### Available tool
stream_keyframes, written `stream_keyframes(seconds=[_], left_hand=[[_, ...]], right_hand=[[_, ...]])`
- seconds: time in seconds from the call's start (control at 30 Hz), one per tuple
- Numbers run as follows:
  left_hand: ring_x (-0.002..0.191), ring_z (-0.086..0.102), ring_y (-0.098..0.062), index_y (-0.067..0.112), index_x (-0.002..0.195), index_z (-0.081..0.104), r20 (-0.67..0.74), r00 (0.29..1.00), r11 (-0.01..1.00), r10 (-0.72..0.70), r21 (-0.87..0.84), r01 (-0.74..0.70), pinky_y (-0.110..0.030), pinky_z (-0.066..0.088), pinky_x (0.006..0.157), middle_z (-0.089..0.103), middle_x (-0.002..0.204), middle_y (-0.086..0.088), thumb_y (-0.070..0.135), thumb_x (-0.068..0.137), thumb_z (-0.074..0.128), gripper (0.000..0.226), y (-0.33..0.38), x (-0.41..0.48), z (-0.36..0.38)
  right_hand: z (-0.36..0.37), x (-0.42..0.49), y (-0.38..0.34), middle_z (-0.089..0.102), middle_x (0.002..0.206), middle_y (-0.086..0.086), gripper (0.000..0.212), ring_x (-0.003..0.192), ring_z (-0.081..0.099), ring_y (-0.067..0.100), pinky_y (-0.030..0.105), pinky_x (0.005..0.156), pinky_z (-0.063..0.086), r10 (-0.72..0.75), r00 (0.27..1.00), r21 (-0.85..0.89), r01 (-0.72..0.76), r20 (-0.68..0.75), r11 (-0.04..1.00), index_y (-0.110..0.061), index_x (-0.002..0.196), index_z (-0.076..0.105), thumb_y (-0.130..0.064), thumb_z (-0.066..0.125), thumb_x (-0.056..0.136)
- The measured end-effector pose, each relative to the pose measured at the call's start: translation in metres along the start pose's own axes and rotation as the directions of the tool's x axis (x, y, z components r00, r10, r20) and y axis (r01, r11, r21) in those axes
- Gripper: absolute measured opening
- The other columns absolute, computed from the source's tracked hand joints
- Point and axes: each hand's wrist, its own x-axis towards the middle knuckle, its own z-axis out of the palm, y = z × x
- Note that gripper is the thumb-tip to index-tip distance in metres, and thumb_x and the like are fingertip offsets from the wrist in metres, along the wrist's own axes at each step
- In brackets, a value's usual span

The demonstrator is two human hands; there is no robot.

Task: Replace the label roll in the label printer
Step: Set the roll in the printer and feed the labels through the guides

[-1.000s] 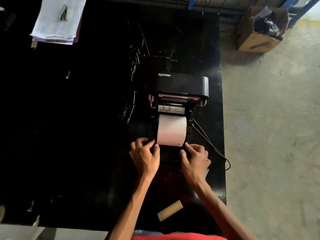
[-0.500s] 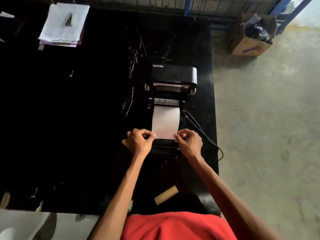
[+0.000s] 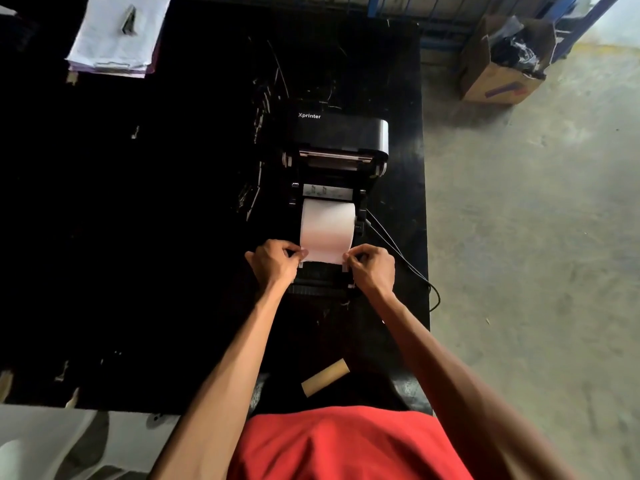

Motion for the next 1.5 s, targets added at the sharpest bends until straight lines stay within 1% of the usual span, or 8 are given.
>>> stream_keyframes(seconds=[0.17, 0.4, 0.57, 0.67, 0.73, 0.87, 1.0, 1.5], left_hand=[[0.061, 0.047, -0.007, 0.022, 0.09, 0.083, -0.069, 0.996, 0.999, 0.052, 0.003, -0.052, -0.032, 0.024, 0.077, 0.079, 0.075, 0.0, 0.044, 0.076, 0.082, 0.026, 0.0, -0.004, -0.001], [0.068, 0.071, -0.019, 0.017, 0.092, 0.083, -0.038, 0.999, 0.996, 0.007, -0.089, -0.01, -0.048, 0.058, 0.082, 0.081, 0.077, -0.002, 0.035, 0.076, 0.086, 0.024, 0.003, -0.009, -0.002], [0.033, 0.052, 0.008, 0.018, 0.092, 0.083, 0.058, 0.995, 0.979, -0.086, -0.178, 0.095, -0.003, 0.038, 0.036, 0.08, 0.076, 0.001, 0.036, 0.073, 0.088, 0.026, 0.0, -0.004, 0.001], [0.039, 0.049, 0.026, 0.019, 0.092, 0.083, 0.088, 0.988, 0.957, -0.126, -0.25, 0.144, 0.0, 0.034, 0.034, 0.068, 0.058, 0.017, 0.039, 0.073, 0.088, 0.029, -0.002, -0.007, 0.001], [0.041, 0.057, 0.016, 0.02, 0.089, 0.083, 0.099, 0.983, 0.951, -0.154, -0.256, 0.175, -0.005, 0.035, 0.033, 0.059, 0.053, 0.022, 0.038, 0.073, 0.088, 0.025, -0.003, -0.008, 0.0], [0.067, 0.071, -0.016, 0.025, 0.079, 0.08, 0.092, 0.988, 0.971, -0.122, -0.194, 0.138, -0.027, 0.053, 0.067, 0.06, 0.056, 0.015, 0.043, 0.075, 0.084, 0.019, -0.005, -0.009, 0.0], [0.074, 0.067, -0.019, 0.027, 0.082, 0.079, 0.077, 0.996, 0.996, -0.054, -0.069, 0.059, -0.044, 0.051, 0.095, 0.055, 0.057, 0.014, 0.047, 0.08, 0.079, 0.02, -0.004, -0.006, -0.004], [0.081, 0.073, -0.025, 0.02, 0.087, 0.083, 0.006, 0.999, 0.998, -0.053, -0.019, 0.053, -0.049, 0.054, 0.092, 0.08, 0.077, -0.003, 0.041, 0.075, 0.085, 0.024, 0.013, -0.003, -0.006]], right_hand=[[0.003, 0.0, 0.006, 0.059, 0.053, -0.017, 0.006, 0.048, 0.058, -0.011, 0.007, 0.041, 0.034, -0.014, 1.0, 0.017, 0.014, -0.028, 1.0, -0.03, 0.08, 0.076, -0.03, 0.077, 0.086], [0.003, 0.0, 0.013, 0.068, 0.072, -0.008, 0.006, 0.059, 0.06, 0.0, 0.008, 0.051, 0.038, 0.0, 0.999, 0.105, 0.006, -0.051, 0.994, -0.025, 0.09, 0.078, -0.031, 0.075, 0.09], [-0.003, 0.008, 0.016, 0.062, 0.064, -0.014, 0.004, 0.052, 0.056, -0.003, 0.009, 0.05, 0.036, -0.051, 0.998, 0.062, 0.048, 0.049, 0.997, -0.024, 0.087, 0.078, -0.026, 0.075, 0.089], [-0.006, 0.015, 0.014, 0.062, 0.062, -0.015, 0.007, 0.05, 0.055, -0.004, 0.009, 0.05, 0.035, -0.067, 0.993, 0.05, 0.062, 0.101, 0.997, -0.018, 0.086, 0.079, -0.024, 0.076, 0.089], [-0.009, 0.019, 0.013, 0.062, 0.062, -0.014, 0.01, 0.053, 0.053, -0.002, 0.016, 0.054, 0.037, -0.078, 0.988, 0.028, 0.075, 0.132, 0.997, -0.017, 0.085, 0.079, -0.026, 0.076, 0.089], [-0.009, 0.018, 0.008, 0.064, 0.063, -0.011, 0.011, 0.057, 0.056, 0.003, 0.024, 0.061, 0.044, -0.102, 0.987, -0.079, 0.112, 0.12, 0.991, -0.023, 0.077, 0.077, -0.028, 0.074, 0.087], [-0.004, 0.01, -0.004, 0.076, 0.077, 0.001, 0.014, 0.075, 0.069, 0.019, 0.025, 0.066, 0.05, -0.088, 0.993, -0.163, 0.101, 0.082, 0.981, -0.023, 0.082, 0.079, -0.025, 0.065, 0.081], [-0.005, 0.002, -0.004, 0.071, 0.061, -0.005, 0.013, 0.05, 0.059, 0.003, 0.023, 0.054, 0.047, -0.107, 0.994, -0.164, 0.107, 0.009, 0.981, -0.023, 0.083, 0.076, -0.026, 0.064, 0.086]])
